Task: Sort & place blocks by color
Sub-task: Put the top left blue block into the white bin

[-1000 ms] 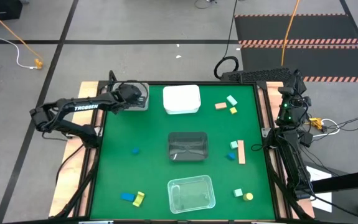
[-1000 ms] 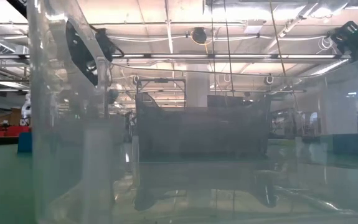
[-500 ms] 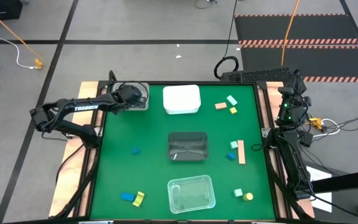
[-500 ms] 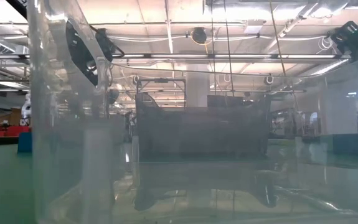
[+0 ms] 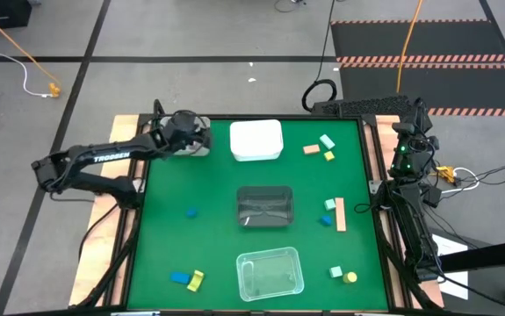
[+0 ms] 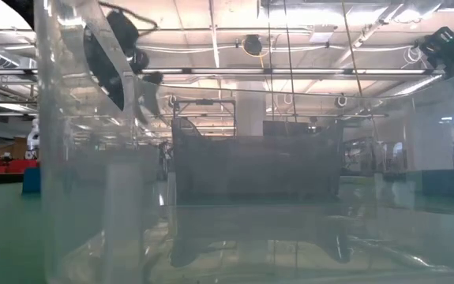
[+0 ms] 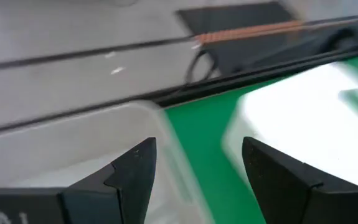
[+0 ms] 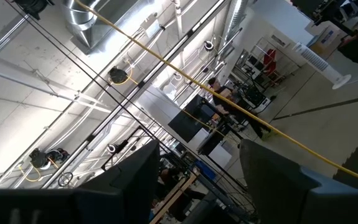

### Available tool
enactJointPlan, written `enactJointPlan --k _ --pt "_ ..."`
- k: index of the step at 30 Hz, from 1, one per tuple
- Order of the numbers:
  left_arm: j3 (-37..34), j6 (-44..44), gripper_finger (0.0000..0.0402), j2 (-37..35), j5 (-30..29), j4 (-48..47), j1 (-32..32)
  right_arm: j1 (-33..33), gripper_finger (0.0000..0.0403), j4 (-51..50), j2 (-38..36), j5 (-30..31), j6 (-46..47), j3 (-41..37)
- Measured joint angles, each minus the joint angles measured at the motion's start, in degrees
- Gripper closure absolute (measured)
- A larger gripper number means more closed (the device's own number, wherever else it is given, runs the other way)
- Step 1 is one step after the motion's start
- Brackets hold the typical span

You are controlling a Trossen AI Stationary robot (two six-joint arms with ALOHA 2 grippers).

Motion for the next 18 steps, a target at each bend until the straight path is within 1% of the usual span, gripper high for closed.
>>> enactJointPlan --k 4,6,12,18 --pt "0.0 0.1 0.0163 -3.8 5.0 2.3 -3.5 0.0 0.019 0.0 0.0 0.0 0.0 0.0" --pt "0.0 0.1 0.0163 -5.0 6.4 2.9 -5.8 0.0 0.019 0.0 0.0 0.0 0.0 0.0" --pt "0.0 -0.1 0.0163 -6.3 6.6 2.8 -13.6 0.0 0.019 0.0 0.0 0.0 0.0 0.0" --pt "0.0 -0.5 0.0163 -6.3 6.3 0.9 -19.5 0.0 0.019 0.0 0.0 0.0 0.0 0.0"
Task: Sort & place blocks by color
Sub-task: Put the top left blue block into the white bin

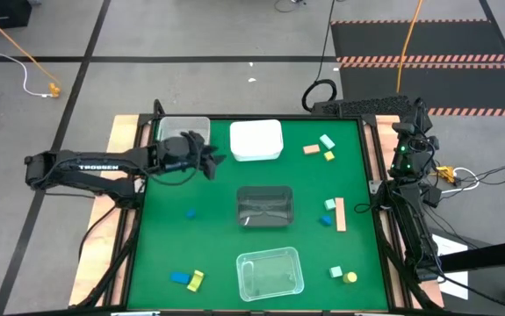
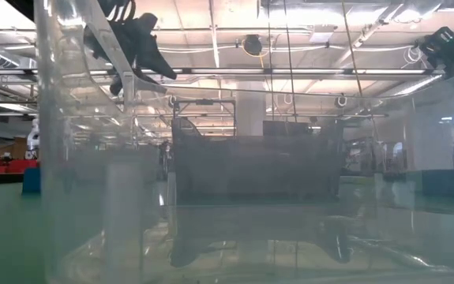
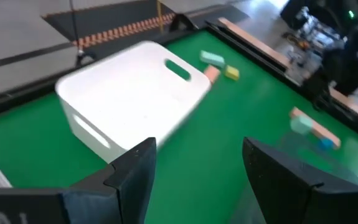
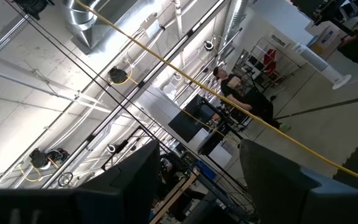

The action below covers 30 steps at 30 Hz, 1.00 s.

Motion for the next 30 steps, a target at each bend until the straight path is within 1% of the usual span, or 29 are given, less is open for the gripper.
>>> enactJointPlan --k 8,12,17,20,30 --pt "0.0 -0.4 0.0163 0.0 -0.2 -1.5 -7.3 0.0 0.019 0.0 0.0 0.0 0.0 0.0" --pt "0.0 0.8 0.0163 0.0 -0.2 -3.0 -10.9 0.0 0.019 0.0 0.0 0.0 0.0 0.0" --pt "0.0 0.5 0.0163 0.0 -0.2 -6.2 -14.7 0.0 0.019 0.0 0.0 0.0 0.0 0.0" --pt "0.0 -0.6 0.0163 0.0 -0.2 -9.7 -16.7 0.0 0.019 0.0 0.0 0.0 0.0 0.0" --pt "0.0 -10.8 0.0163 0.0 -0.3 -19.9 -21.7 0.0 0.019 0.0 0.0 0.0 0.0 0.0"
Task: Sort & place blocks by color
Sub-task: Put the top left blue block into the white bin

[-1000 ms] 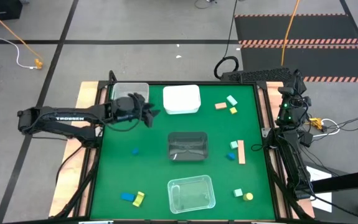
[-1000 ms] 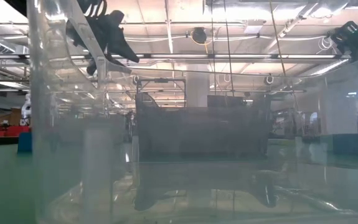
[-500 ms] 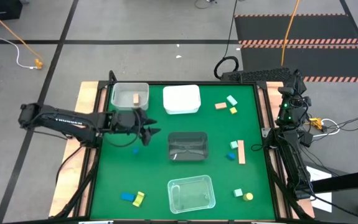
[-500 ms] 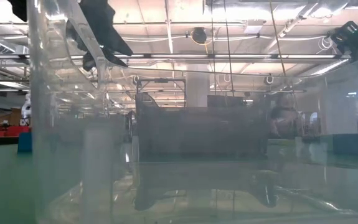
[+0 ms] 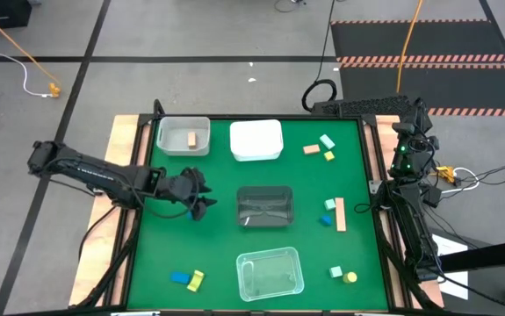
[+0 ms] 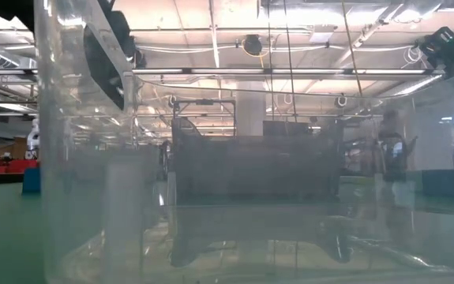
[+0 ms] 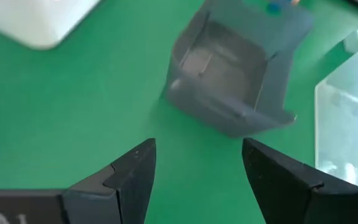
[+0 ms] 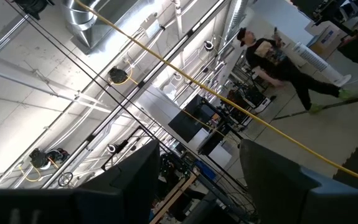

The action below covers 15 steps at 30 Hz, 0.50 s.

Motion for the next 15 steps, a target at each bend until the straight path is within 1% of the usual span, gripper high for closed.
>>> enactJointPlan --k 10,15 --pt "0.0 -15.1 0.0163 0.0 -0.1 -10.3 -4.1 0.0 0.019 0.0 0.0 0.0 0.0 0.0" --pt "0.0 -22.8 0.0163 0.0 -2.0 -14.0 -5.2 0.0 0.019 0.0 0.0 0.0 0.0 0.0"
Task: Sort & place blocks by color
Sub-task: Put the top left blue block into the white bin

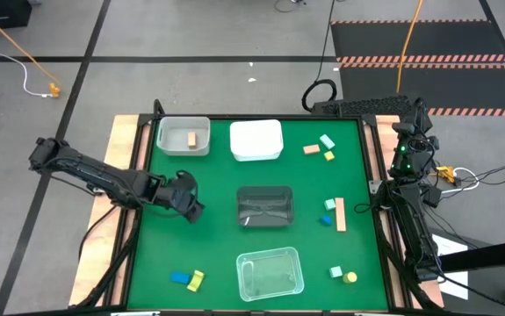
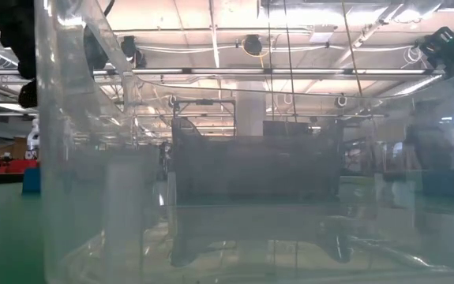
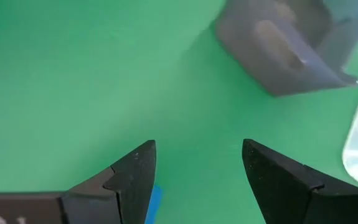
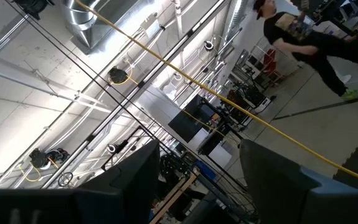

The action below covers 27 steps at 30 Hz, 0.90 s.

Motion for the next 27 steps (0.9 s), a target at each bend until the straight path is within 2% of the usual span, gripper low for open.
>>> enactJointPlan --k 12,20,27 --pt "0.0 -10.9 0.0163 1.4 -0.5 -8.0 -1.8 0.0 0.019 0.0 0.0 0.0 0.0 0.0" --pt "0.0 -15.5 0.0163 3.8 -0.4 -9.3 -2.3 0.0 0.019 0.0 0.0 -0.1 0.0 0.0" --pt "0.0 -22.1 0.0162 6.3 0.4 -9.3 -5.7 0.0 0.019 0.0 0.0 0.0 0.0 0.0"
